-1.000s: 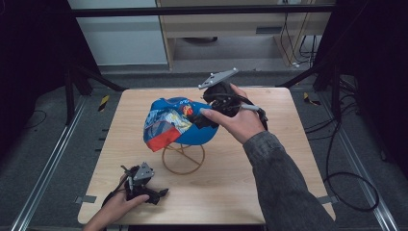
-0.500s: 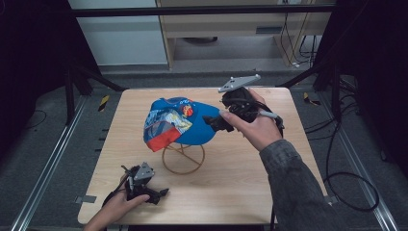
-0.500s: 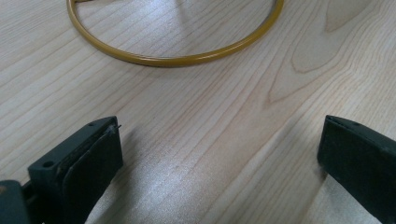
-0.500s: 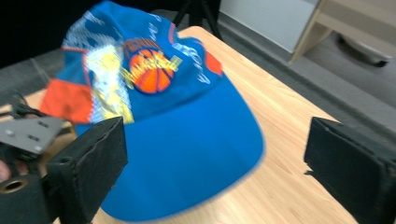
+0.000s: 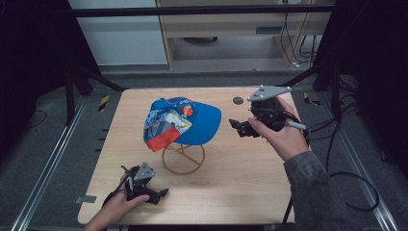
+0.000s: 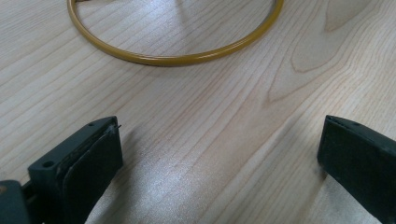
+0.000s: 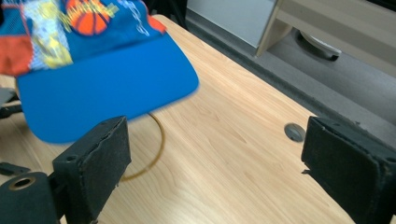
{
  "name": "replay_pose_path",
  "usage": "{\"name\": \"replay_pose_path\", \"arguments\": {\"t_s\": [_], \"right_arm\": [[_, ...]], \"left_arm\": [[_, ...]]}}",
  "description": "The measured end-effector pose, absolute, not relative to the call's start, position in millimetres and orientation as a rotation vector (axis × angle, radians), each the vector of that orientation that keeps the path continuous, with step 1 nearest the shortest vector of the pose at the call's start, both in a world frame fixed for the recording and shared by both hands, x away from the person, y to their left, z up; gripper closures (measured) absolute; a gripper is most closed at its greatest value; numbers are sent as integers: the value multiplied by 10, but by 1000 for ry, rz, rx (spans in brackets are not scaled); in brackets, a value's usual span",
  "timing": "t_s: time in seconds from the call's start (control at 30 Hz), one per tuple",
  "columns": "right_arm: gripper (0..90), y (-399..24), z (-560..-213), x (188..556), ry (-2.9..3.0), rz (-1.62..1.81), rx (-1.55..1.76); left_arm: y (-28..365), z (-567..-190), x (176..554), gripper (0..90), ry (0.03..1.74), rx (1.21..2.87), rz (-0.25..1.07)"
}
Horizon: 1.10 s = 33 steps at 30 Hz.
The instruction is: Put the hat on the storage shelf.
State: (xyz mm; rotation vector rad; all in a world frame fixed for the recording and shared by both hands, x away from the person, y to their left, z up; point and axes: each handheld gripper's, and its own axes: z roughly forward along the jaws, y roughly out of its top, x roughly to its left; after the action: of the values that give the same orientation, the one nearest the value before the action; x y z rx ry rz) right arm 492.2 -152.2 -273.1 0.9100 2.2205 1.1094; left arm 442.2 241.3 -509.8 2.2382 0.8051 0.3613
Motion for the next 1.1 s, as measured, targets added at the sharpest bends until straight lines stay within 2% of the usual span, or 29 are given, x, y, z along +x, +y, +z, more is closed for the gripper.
{"name": "replay_pose_path", "arguments": {"t_s": [0.93, 1.1], "right_arm": [[106, -2168, -3327, 4790, 2179, 1046, 990], [115, -2240, -3573, 4773, 2195, 1024, 1022]], "left_arm": [[2415, -5098, 4420, 0, 804, 2240, 358], [2416, -5097, 4419, 0, 803, 2241, 358]]}}
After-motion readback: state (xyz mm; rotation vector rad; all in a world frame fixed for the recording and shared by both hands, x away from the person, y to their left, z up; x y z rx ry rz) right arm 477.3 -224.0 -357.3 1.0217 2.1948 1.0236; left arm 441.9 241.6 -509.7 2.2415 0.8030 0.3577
